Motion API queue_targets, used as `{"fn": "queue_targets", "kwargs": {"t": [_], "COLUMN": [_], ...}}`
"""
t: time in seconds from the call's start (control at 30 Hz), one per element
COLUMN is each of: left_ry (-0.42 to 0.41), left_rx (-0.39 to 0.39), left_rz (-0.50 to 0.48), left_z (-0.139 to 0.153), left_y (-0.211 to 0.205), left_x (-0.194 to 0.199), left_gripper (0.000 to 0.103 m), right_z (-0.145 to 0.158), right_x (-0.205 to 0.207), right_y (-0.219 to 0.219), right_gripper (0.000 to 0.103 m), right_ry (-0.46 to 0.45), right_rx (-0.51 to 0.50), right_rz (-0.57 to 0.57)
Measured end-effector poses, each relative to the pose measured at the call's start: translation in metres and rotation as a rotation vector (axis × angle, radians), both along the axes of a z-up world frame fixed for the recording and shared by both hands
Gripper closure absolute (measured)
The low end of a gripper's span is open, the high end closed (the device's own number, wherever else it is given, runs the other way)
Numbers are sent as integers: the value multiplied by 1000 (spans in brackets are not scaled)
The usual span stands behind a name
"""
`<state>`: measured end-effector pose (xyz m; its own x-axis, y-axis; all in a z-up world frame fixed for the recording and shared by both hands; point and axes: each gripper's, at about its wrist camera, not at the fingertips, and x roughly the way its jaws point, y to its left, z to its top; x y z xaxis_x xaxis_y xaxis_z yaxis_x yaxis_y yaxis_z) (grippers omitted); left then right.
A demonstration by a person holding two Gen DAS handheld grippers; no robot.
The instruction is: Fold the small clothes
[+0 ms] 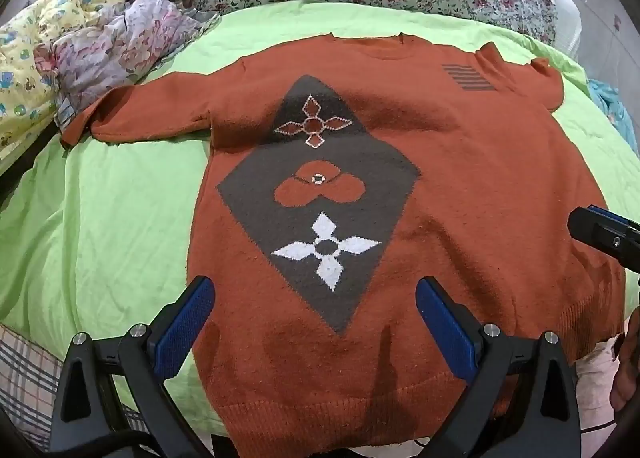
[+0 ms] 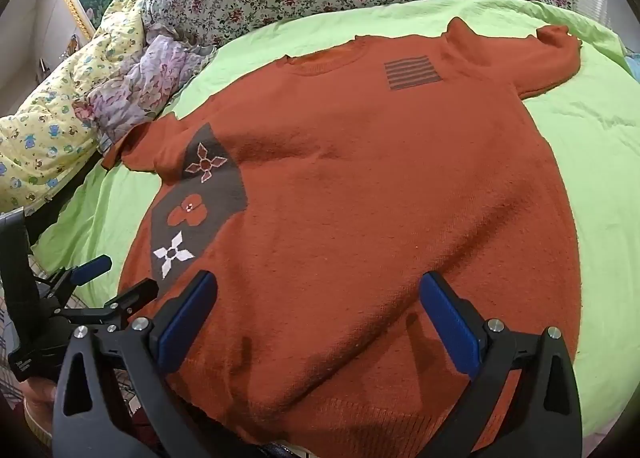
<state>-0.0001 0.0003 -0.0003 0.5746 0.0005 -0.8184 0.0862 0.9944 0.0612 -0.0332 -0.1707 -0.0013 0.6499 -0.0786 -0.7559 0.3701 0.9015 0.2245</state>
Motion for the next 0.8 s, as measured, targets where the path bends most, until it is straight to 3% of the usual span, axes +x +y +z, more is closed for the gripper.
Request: {"fn": "queue_targets", "kwargs": {"t": [0.8], "left_ry": [-29], "left_rx": [-33], "left_rz": [7], "left_z": [-3], "left_y": [7], "left_x": [1], "left_gripper": [2], "right_z": [5], "right_x": [2], "right_y": [4], "right_gripper": [2], "right_ry": [-6], "right_rx": [-7], "right_rz": [12]}}
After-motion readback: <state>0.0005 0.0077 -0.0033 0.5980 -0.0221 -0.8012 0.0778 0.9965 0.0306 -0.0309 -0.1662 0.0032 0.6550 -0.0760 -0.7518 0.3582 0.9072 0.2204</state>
